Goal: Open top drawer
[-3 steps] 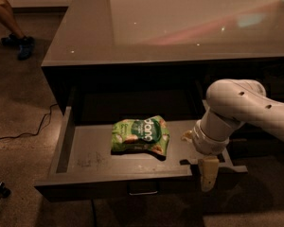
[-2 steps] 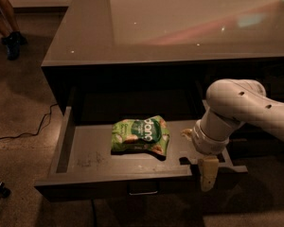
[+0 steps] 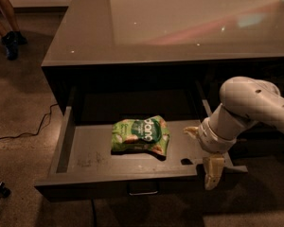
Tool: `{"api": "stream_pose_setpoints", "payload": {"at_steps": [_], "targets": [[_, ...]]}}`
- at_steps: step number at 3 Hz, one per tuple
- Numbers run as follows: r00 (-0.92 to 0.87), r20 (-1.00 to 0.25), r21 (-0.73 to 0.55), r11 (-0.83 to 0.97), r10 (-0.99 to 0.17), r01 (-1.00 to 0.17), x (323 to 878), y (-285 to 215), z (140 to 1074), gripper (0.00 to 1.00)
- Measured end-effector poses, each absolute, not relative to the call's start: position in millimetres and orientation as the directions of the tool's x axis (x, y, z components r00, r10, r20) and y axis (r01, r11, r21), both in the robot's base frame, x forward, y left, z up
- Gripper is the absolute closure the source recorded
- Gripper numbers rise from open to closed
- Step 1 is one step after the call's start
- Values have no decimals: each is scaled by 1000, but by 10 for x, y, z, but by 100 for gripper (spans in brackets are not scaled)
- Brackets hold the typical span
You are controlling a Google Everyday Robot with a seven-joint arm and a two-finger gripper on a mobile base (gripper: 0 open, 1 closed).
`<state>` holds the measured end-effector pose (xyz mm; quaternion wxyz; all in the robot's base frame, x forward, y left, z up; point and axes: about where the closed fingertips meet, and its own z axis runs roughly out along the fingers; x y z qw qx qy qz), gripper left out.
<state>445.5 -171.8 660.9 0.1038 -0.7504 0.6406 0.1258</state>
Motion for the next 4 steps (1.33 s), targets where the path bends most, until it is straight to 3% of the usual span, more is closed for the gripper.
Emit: {"api": "stream_pose_setpoints", "payload": {"at_steps": [2, 4], "targets": [[175, -310, -67, -162, -935, -985, 4515, -1765, 6885, 0], [178, -324, -87, -158, -929, -984, 4610, -1772, 6877, 42]]}}
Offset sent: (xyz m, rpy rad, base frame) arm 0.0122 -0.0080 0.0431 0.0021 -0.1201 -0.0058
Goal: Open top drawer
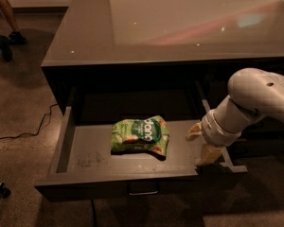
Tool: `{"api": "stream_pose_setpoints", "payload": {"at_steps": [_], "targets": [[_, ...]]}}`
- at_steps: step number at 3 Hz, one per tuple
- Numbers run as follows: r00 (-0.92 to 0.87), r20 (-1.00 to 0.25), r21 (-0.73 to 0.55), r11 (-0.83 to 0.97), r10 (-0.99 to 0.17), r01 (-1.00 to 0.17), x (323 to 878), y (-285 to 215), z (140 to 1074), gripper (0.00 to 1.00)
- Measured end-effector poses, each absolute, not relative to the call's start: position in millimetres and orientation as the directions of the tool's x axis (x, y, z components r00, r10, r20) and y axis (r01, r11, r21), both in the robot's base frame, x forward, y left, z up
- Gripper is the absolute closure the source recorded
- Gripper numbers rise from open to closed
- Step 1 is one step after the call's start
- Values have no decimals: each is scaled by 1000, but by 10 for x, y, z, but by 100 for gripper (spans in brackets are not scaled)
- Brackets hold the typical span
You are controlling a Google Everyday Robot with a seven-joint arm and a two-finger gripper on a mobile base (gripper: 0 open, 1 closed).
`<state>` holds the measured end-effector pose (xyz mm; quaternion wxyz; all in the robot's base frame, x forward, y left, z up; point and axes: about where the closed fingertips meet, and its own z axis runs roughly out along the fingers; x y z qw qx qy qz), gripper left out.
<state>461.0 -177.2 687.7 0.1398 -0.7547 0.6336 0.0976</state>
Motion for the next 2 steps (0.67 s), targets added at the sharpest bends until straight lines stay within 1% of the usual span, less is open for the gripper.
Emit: {"api": "stream_pose_setpoints", "payload": {"at_steps": [2], "targets": [[176, -328, -85, -156, -928, -984, 4643, -1770, 6843, 88]]}}
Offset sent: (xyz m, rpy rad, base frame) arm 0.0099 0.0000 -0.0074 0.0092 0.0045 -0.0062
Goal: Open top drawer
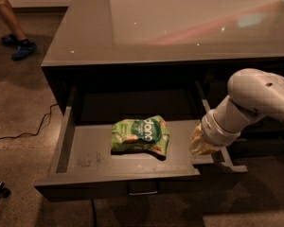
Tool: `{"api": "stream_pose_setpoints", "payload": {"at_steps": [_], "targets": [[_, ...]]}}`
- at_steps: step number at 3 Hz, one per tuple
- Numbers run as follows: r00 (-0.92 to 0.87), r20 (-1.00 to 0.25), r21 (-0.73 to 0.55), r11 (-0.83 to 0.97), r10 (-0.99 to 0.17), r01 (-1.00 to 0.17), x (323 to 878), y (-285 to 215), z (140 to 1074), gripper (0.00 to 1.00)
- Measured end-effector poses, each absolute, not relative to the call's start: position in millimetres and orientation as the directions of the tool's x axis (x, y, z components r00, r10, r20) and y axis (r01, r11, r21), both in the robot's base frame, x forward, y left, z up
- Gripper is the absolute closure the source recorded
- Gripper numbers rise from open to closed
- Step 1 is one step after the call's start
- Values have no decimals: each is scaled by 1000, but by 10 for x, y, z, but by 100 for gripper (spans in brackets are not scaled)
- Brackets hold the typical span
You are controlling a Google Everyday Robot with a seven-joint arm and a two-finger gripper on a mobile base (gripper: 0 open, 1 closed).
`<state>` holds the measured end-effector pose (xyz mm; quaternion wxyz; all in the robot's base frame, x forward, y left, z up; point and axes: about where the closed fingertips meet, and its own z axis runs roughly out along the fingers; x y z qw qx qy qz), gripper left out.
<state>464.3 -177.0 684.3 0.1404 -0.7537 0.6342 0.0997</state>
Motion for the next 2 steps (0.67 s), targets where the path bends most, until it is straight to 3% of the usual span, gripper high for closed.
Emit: {"api": "stream_pose_setpoints", "payload": {"at_steps": [1, 2], "targets": [[174, -340, -72, -159, -924, -985, 4666, -1747, 6764, 100], [174, -340, -72, -159, -924, -985, 4666, -1745, 6762, 100]]}}
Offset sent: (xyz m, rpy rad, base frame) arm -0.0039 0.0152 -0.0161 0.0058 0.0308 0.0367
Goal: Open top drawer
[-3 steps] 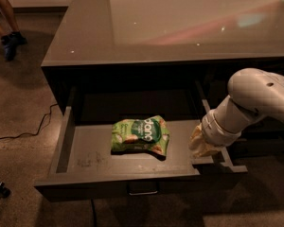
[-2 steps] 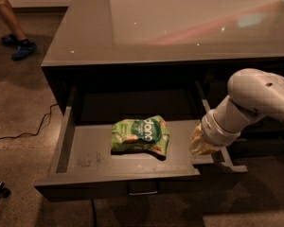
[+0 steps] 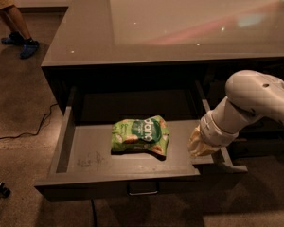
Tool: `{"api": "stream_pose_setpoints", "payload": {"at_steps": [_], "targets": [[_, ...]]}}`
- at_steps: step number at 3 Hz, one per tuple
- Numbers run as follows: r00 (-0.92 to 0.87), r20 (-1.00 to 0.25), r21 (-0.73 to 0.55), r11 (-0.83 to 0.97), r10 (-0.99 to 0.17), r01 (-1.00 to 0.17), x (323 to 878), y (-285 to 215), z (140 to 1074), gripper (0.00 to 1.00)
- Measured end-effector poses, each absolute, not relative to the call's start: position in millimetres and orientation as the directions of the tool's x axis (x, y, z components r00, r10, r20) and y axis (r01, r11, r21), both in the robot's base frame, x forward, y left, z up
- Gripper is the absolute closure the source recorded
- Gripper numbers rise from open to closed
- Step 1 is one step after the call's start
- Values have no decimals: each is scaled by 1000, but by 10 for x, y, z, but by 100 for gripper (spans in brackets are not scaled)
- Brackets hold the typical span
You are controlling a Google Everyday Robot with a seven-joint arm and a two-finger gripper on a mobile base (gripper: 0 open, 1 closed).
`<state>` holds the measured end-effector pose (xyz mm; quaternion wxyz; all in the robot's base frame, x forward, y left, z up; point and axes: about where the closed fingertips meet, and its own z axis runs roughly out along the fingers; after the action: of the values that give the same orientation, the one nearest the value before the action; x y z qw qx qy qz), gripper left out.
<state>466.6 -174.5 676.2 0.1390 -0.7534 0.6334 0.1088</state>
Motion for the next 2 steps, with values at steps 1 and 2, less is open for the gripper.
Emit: {"api": "stream_pose_setpoints", "payload": {"at_steps": [1, 2], "targets": [[191, -339, -56, -183, -921, -981, 4577, -1658, 6698, 100], [202, -377, -32, -206, -904, -978, 4463, -1468, 6412, 100]]}}
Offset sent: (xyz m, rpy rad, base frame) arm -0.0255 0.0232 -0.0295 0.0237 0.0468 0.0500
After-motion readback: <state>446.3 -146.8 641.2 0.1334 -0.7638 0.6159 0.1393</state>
